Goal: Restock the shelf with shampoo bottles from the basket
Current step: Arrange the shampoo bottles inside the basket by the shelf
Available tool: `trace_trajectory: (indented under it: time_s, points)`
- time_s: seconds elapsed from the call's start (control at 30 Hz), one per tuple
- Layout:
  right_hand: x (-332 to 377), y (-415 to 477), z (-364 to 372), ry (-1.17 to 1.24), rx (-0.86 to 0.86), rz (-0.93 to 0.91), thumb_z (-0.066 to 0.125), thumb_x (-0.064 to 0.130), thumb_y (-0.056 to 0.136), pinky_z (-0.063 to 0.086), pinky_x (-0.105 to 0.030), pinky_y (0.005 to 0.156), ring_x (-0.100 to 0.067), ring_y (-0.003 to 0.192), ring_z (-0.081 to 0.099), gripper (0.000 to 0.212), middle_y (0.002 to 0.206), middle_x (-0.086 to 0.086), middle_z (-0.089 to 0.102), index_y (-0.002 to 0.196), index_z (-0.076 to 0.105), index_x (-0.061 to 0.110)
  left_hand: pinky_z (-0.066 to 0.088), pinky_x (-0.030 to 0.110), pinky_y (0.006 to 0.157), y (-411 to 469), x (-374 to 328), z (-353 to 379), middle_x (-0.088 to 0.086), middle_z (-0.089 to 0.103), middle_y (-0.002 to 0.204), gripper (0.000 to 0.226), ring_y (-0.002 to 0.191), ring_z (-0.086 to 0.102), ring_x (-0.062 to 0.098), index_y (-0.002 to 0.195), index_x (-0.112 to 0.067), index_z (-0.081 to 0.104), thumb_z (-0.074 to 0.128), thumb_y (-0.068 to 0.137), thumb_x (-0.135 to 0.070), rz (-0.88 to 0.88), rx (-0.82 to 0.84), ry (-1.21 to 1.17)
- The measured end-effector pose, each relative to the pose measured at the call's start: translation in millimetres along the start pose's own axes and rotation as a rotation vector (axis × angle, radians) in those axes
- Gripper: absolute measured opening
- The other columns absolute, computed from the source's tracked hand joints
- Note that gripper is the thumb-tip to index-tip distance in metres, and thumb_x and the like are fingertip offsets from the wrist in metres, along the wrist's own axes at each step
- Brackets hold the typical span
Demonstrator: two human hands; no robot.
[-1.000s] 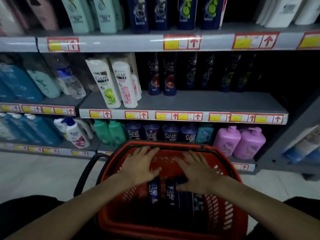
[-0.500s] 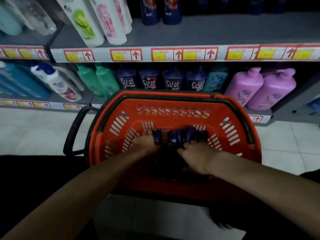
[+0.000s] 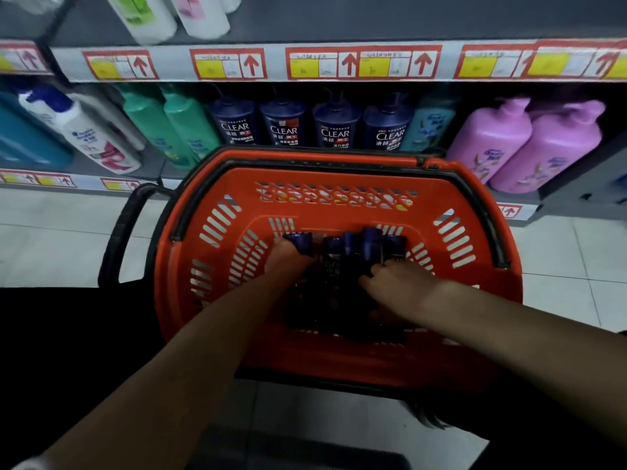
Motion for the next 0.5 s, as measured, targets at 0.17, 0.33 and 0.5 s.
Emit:
trace_trajectory:
  time_s: [0.17, 0.33, 0.5]
  points:
    - [3.3, -4.6, -17.2, 0.048, -0.022, 0.0, 0.057, 0.034, 0.101, 0.049, -0.041, 0.097, -0.035, 0.121, 0.055, 0.043, 0.131, -0.013, 0.057, 0.139, 0.049, 0.014, 0.055, 0.035, 0.088, -26.5, -17.3, -10.7, 0.0, 0.067, 0.104, 0.094, 0.096, 0.069, 0.023, 0.13, -0.025, 0.035, 0.076, 0.057, -0.068, 0.094, -0.086, 0.199]
    - [4.3, -13.2, -38.1, 0.07, -0.024, 0.065, 0.06, 0.045, 0.097, 0.048, -0.042, 0.1, -0.031, 0.123, 0.053, 0.053, 0.134, -0.009, 0.055, 0.141, 0.048, 0.019, 0.057, 0.033, 0.091, -50.4, -42.6, -29.6, -0.002, 0.068, 0.117, 0.119, 0.105, 0.067, 0.019, 0.139, -0.019, 0.041, 0.085, 0.038, -0.066, 0.191, -0.042, 0.297]
    - [6.2, -22.4, -66.4, 0.089, -0.062, 0.129, 0.059, 0.049, 0.096, 0.051, -0.04, 0.096, -0.03, 0.12, 0.057, 0.048, 0.13, -0.007, 0.058, 0.134, 0.057, 0.019, 0.045, 0.032, 0.108, -98.3, -80.6, -79.6, -0.002, 0.058, 0.13, 0.121, 0.121, 0.057, 0.021, 0.142, -0.018, 0.033, 0.09, 0.045, -0.063, 0.261, -0.055, 0.163]
Point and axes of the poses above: each hand's wrist, its own y-axis towards the middle knuckle, its own z-axis out of the palm, x = y × z, the point moved 5 cm from there along y, towards the middle knuckle
